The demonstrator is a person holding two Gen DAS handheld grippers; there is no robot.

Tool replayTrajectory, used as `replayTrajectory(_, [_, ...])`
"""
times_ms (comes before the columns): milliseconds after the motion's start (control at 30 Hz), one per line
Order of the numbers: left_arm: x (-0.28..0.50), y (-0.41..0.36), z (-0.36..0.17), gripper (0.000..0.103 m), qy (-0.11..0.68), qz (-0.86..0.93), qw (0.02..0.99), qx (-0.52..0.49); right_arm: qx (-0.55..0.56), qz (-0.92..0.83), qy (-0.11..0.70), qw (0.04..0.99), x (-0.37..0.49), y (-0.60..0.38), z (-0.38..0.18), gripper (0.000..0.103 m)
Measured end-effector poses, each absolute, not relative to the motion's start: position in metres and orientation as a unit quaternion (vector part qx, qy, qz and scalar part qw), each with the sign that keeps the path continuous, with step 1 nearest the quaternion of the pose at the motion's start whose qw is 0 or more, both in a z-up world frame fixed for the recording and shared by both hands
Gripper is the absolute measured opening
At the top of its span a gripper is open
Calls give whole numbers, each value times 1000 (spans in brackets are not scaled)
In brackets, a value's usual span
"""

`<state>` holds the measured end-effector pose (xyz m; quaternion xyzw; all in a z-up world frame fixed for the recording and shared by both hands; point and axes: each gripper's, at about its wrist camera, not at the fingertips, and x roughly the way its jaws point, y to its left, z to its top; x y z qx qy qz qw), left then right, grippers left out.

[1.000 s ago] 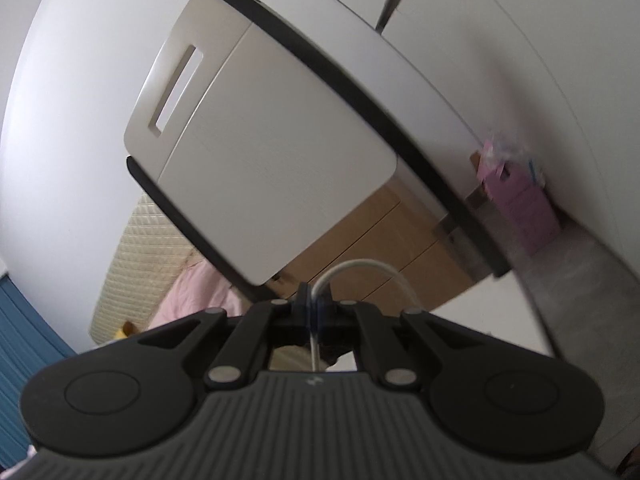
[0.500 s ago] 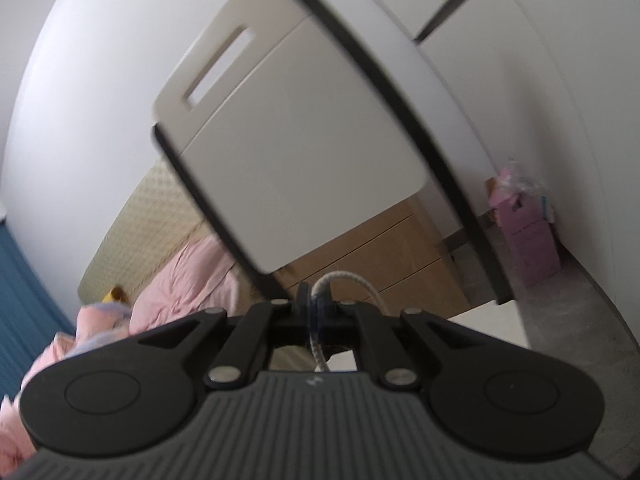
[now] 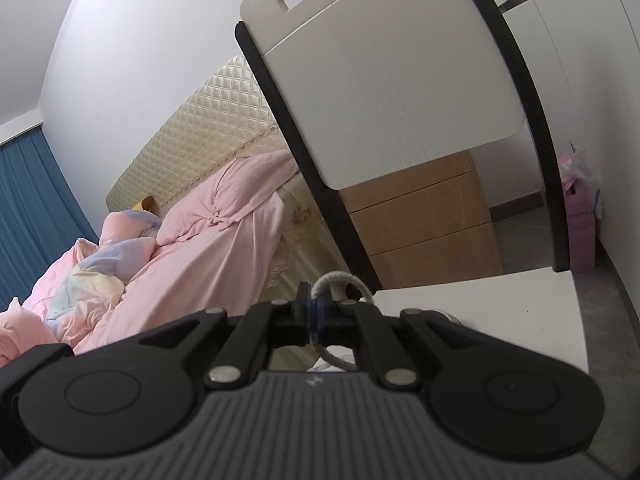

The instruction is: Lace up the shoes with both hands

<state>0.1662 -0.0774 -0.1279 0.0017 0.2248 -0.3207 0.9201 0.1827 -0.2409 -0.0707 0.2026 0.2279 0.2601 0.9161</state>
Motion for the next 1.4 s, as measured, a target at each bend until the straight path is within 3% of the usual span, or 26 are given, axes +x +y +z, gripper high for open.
replayTrajectory(467, [157, -70, -126, 74, 224, -405, 887, -3, 282, 180, 200, 921, 190, -300, -68, 4])
replayTrajectory(633, [157, -66, -126, 74, 205, -386, 899, -14, 302, 173, 200, 916, 185, -311, -74, 4])
replayTrajectory(833, [175, -71, -131, 58, 211, -347, 913, -40, 321, 218, 229, 893, 189, -287, -82, 4])
replayTrajectory(933, [180, -77, -132, 56, 211, -349, 912, -54, 335, 244, 242, 877, 192, -276, -85, 4])
replayTrajectory(1000, [181, -79, -133, 43, 209, -346, 913, -59, 337, 253, 252, 871, 194, -268, -86, 4])
replayTrajectory(1033, [183, -80, -134, 24, 212, -341, 914, -58, 337, 258, 257, 868, 195, -265, -87, 4])
replayTrajectory(1100, [187, -80, -138, 5, 226, -341, 911, -57, 341, 265, 264, 862, 198, -261, -88, 4])
replayTrajectory(1400, [182, -80, -150, 4, 279, -351, 894, -3, 316, 201, 282, 883, 206, -277, -90, 4])
